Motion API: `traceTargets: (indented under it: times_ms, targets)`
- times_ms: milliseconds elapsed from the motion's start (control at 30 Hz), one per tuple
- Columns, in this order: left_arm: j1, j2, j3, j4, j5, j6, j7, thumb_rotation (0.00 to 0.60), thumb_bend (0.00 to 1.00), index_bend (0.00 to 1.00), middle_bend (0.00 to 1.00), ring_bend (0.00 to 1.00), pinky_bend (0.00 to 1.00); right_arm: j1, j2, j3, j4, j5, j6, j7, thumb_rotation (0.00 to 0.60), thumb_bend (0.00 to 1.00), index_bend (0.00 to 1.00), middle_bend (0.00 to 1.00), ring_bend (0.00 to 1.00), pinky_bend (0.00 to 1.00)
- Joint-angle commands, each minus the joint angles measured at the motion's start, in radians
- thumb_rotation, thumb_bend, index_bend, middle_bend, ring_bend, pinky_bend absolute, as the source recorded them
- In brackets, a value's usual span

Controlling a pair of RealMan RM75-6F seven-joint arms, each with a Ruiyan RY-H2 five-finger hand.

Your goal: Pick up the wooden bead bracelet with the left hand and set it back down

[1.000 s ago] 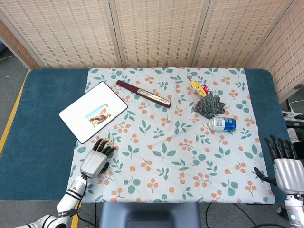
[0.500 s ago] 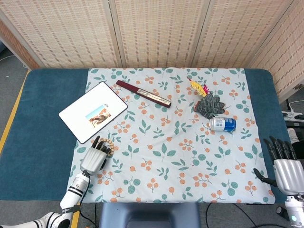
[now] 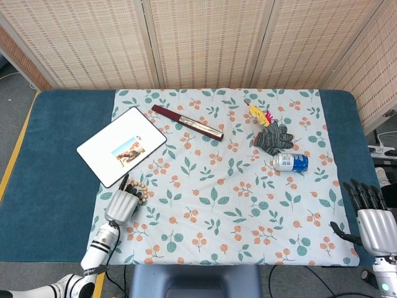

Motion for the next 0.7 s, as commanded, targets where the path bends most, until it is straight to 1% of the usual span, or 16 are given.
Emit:
traceTargets:
  times_ms: [33,100,267,300,367,433,467,533,600,633,700]
  targets:
    - [-0.003,0.0,-0.01,0.002,0.014,0.036,0.003,0.6,0.49,0.63,0.7,0.37,0.0,-0.001,0.0,0.002,0.0,0.001,-0.004,0.001,0.434,0.19,0.0,0.0,0.0,0.0]
    - [-0.006,0.007,-0.018,-0.003,0.021,0.057,0.006,0.6,0.49,0.66,0.72,0.38,0.0,-0.001,0.001,0.004,-0.001,0.002,-0.008,0.003,0.434,0.19,0.0,0.0,0.0,0.0]
    - [-0.016,0.039,-0.05,-0.025,0.032,0.101,-0.019,0.6,0.5,0.67,0.73,0.4,0.0,-0.003,0.001,0.01,-0.001,0.005,-0.014,0.004,0.434,0.19,0.0,0.0,0.0,0.0]
    - [-0.018,0.045,-0.062,-0.027,0.03,0.11,-0.034,0.6,0.5,0.67,0.73,0.4,0.0,-0.003,0.001,0.01,-0.001,0.005,-0.016,0.005,0.435,0.19,0.0,0.0,0.0,0.0]
    - [-0.022,0.057,-0.111,-0.042,0.002,0.127,-0.091,0.6,0.5,0.67,0.73,0.41,0.0,-0.003,0.002,0.012,0.0,0.007,-0.021,0.006,0.434,0.19,0.0,0.0,0.0,0.0]
    - [-0.025,0.066,-0.175,-0.062,-0.054,0.127,-0.173,0.6,0.5,0.67,0.73,0.42,0.01,-0.002,0.002,0.013,0.0,0.009,-0.026,0.008,0.433,0.19,0.0,0.0,0.0,0.0]
    - [-0.035,0.067,-0.24,-0.073,-0.103,0.125,-0.243,0.6,0.51,0.67,0.74,0.44,0.02,-0.002,0.003,0.014,0.0,0.009,-0.027,0.007,0.434,0.19,0.0,0.0,0.0,0.0]
    - [-0.04,0.064,-0.335,-0.086,-0.192,0.122,-0.346,0.6,0.52,0.68,0.76,0.48,0.07,-0.003,0.004,0.014,-0.001,0.006,-0.029,0.01,0.434,0.19,0.0,0.0,0.0,0.0]
    - [-0.049,0.074,-0.475,-0.117,-0.346,0.093,-0.454,0.6,0.54,0.68,0.78,0.5,0.11,-0.003,0.005,0.014,-0.001,0.003,-0.033,0.014,0.434,0.19,0.0,0.0,0.0,0.0]
    - [-0.055,0.085,-0.514,-0.124,-0.397,0.082,-0.46,0.6,0.55,0.68,0.79,0.51,0.11,-0.003,0.006,0.014,-0.001,0.003,-0.035,0.016,0.434,0.19,0.0,0.0,0.0,0.0]
    - [-0.072,0.104,-0.568,-0.121,-0.482,0.07,-0.436,0.6,0.56,0.69,0.8,0.51,0.11,-0.002,0.007,0.013,-0.001,0.001,-0.04,0.017,0.434,0.19,0.0,0.0,0.0,0.0]
